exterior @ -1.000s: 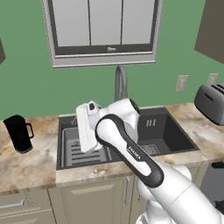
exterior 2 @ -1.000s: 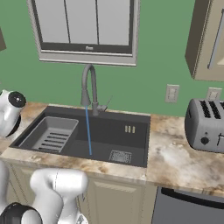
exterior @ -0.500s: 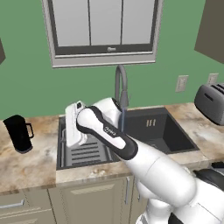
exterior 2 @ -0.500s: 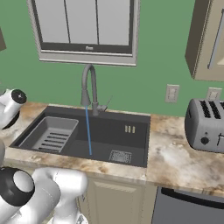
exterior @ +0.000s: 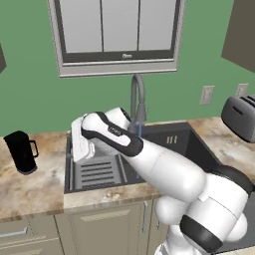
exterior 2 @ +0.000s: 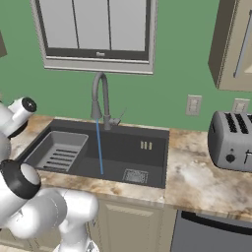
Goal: Turn on the sink faucet and place the jug under the water for a few seconds to fill it up.
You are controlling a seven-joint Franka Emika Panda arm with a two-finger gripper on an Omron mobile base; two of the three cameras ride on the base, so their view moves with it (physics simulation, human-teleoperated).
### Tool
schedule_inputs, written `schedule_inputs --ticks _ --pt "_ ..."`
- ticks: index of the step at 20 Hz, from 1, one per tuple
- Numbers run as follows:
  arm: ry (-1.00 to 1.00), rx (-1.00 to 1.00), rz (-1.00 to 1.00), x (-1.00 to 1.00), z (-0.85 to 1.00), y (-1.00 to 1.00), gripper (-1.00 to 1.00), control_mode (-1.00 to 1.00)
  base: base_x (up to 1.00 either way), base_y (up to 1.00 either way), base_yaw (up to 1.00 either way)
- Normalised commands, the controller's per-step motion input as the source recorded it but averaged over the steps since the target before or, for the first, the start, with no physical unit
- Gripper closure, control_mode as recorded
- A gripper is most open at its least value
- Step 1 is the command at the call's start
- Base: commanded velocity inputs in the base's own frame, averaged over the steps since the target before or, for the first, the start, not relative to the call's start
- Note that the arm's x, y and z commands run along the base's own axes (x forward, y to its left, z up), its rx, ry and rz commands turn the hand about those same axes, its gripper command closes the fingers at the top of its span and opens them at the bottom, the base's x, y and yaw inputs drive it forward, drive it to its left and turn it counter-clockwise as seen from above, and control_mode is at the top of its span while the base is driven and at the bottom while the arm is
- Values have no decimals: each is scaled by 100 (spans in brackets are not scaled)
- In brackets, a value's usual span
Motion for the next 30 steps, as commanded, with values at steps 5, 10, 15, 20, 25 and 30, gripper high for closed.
schedule_inputs --ticks 5,10,15,20,25,30 --pt "0 0 0 15 -23 25 -100 -100 0 0 0" --pt "0 0 0 20 -20 33 -100 -100 0 0 0" --pt "3 0 0 38 -3 25 -100 -100 0 0 0" --pt "3 0 0 41 -5 10 -100 -100 0 0 0" --pt "0 0 0 31 -10 18 -100 -100 0 0 0" --pt "0 0 0 13 -7 15 -100 -100 0 0 0"
